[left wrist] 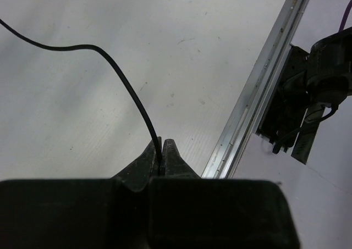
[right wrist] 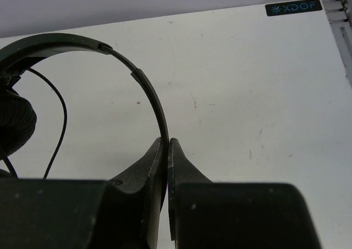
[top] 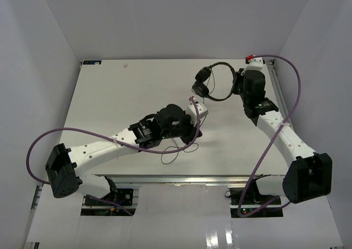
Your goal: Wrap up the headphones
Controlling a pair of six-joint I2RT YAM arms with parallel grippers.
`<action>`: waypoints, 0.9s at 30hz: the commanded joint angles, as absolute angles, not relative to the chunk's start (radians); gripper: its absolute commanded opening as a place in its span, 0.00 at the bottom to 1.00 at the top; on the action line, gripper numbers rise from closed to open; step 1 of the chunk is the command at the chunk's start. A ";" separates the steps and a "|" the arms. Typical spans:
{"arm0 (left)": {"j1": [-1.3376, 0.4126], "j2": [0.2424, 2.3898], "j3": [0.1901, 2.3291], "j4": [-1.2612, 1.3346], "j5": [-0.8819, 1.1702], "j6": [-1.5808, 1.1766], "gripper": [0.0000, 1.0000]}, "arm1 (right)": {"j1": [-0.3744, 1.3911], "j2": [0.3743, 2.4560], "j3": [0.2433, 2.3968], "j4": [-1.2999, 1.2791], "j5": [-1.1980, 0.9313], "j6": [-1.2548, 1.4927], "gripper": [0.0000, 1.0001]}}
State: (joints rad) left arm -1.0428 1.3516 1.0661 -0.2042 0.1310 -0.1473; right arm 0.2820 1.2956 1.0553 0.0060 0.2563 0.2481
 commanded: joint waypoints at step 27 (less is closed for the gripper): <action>-0.720 1.430 1.397 -0.536 0.247 0.168 0.00 | 0.389 1.106 0.892 0.057 -0.306 -0.256 0.08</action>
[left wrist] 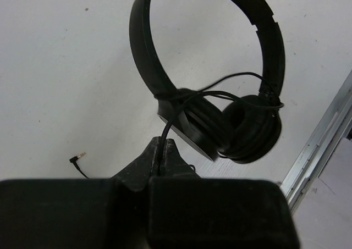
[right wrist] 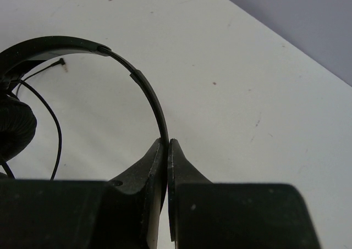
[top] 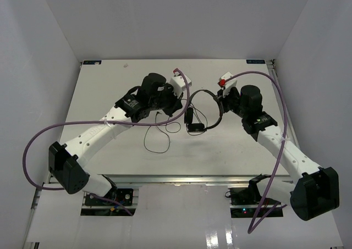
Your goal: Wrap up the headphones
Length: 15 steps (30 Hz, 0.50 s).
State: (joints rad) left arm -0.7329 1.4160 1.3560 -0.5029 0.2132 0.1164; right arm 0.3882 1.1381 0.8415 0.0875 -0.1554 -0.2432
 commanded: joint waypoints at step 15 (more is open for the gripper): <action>-0.684 1.255 1.117 -0.309 0.238 0.104 0.01 | 0.303 1.179 1.063 -0.110 -0.536 0.069 0.08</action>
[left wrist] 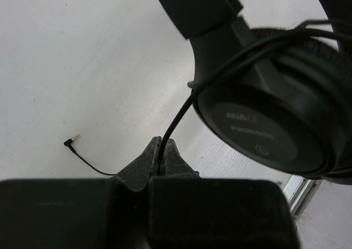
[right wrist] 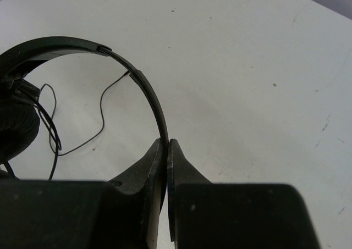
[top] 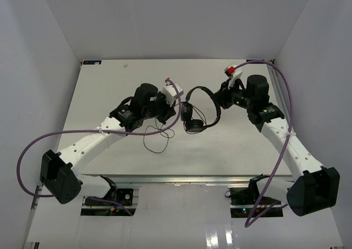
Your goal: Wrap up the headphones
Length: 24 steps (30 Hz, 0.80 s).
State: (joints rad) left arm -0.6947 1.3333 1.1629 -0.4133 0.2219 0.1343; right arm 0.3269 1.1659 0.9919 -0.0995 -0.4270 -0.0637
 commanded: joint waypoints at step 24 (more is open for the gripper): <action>-0.681 0.964 0.830 -0.027 0.231 -0.082 0.95 | 0.198 1.230 1.154 -0.117 -0.809 0.442 0.08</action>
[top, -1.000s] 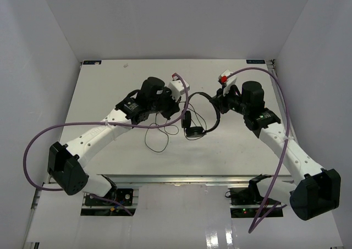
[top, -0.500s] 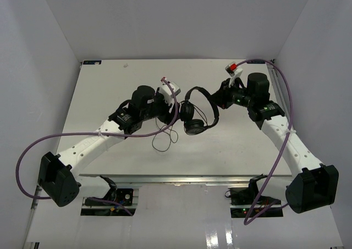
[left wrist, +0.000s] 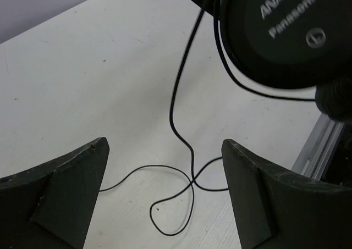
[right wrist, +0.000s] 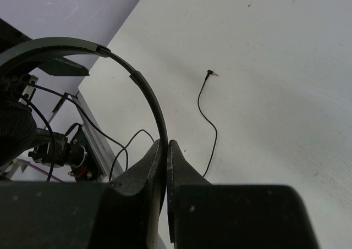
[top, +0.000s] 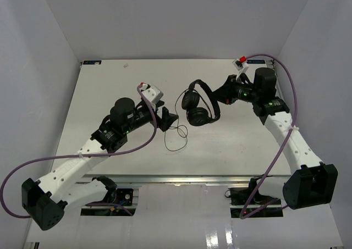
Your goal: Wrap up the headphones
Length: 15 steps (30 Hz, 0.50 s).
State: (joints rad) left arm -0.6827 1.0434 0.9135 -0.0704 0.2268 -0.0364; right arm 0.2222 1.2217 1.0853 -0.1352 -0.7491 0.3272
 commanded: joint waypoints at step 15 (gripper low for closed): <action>-0.680 0.932 0.361 0.427 0.227 0.006 0.95 | 0.153 1.243 1.245 -0.117 -0.882 0.554 0.08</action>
State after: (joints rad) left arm -0.6827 0.8905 0.4043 0.2281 0.2361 -0.0872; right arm 0.1614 1.2522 1.1810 -0.1406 -0.8234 0.4921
